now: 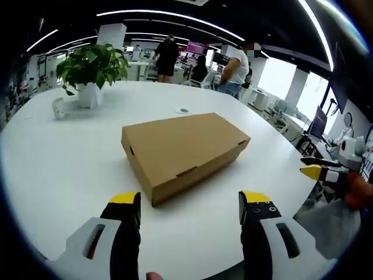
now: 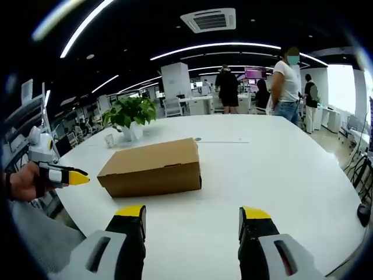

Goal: Operate the shoe box by opening the lid, removing the specified soft item, and placing it in the target area until the item is outside and the box remains undamaged.

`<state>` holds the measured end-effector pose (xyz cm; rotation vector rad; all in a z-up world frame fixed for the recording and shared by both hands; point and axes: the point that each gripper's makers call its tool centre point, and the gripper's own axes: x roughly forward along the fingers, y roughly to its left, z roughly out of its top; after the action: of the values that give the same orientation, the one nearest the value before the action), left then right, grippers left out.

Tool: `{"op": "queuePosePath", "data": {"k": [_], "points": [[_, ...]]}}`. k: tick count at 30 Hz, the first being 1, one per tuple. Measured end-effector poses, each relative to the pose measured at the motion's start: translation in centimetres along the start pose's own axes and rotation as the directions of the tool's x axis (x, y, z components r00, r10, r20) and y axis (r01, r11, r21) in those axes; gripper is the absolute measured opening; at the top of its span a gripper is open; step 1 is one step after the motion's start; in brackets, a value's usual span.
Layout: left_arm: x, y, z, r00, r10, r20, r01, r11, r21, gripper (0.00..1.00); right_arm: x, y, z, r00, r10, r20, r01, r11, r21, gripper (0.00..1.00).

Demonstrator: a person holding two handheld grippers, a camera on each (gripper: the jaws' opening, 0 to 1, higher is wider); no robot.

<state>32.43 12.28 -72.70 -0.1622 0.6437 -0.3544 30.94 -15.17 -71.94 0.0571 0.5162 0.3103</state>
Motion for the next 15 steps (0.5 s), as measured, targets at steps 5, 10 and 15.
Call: {"op": "queuePosePath", "data": {"k": [5,10,15], "points": [[0.09,0.00,-0.11,1.000,0.000,-0.005,0.000,1.000,0.004,0.70,0.02,-0.02,-0.08,1.000,0.001,-0.002,-0.001,1.000,0.004,0.63],[0.07,0.05,-0.09,1.000,0.001,-0.004,-0.001,1.000,0.004,0.70,0.12,0.10,-0.23,1.000,0.006,-0.008,-0.006,1.000,0.003,0.63],[0.14,0.23,0.00,1.000,0.004,0.002,-0.004,1.000,-0.006,0.70,0.21,0.41,-0.40,1.000,0.013,-0.018,-0.013,1.000,-0.008,0.62]]}}
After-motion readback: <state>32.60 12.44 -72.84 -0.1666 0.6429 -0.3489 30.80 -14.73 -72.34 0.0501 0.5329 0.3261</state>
